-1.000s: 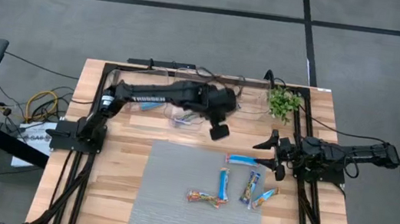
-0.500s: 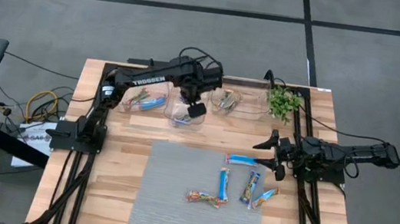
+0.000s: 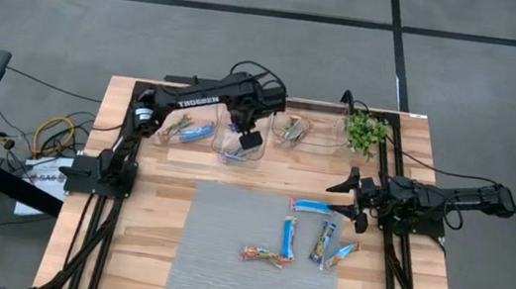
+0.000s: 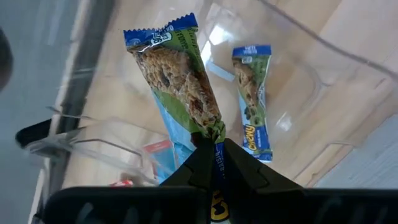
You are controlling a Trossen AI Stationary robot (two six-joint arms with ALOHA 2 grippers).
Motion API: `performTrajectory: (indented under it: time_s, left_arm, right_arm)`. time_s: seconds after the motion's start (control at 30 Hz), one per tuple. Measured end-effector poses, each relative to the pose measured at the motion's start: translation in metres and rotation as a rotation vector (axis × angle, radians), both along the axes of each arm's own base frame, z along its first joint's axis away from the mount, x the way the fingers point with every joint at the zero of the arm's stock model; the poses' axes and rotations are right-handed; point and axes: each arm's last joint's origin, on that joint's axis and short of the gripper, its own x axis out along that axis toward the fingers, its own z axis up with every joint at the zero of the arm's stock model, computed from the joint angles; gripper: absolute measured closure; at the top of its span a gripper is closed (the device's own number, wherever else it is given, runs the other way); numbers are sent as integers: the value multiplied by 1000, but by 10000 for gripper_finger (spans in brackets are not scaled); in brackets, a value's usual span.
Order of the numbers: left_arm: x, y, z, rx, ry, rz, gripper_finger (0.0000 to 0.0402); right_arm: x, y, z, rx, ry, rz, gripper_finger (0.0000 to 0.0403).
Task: Pick and place Granola Bars by type
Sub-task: Put the left blue granola bar into the middle transparent bin, then put the top red granola bar into the left transparent bin
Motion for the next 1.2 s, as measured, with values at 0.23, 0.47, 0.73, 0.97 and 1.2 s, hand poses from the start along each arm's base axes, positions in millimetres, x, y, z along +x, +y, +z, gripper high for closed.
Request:
performTrajectory:
  time_s: [0.23,0.47,0.73,0.97,1.2]
  left_arm:
    - [1,-1,-35,-55,41,-9,388]
    - [4,0,-52,-65,15,2,384]
    - [5,-1,-60,-134,-11,-4,303]
    - [3,-1,-55,-127,-20,-50,251]
    - [-9,-6,-10,-68,-169,-52,250]
  right_arm:
    - [0,0,0,0,0,0,163]
    - [0,0,0,0,0,0,163]
    - [0,0,0,0,0,0,163]
    - [0,0,0,0,0,0,163]
    - [0,0,0,0,1,0,163]
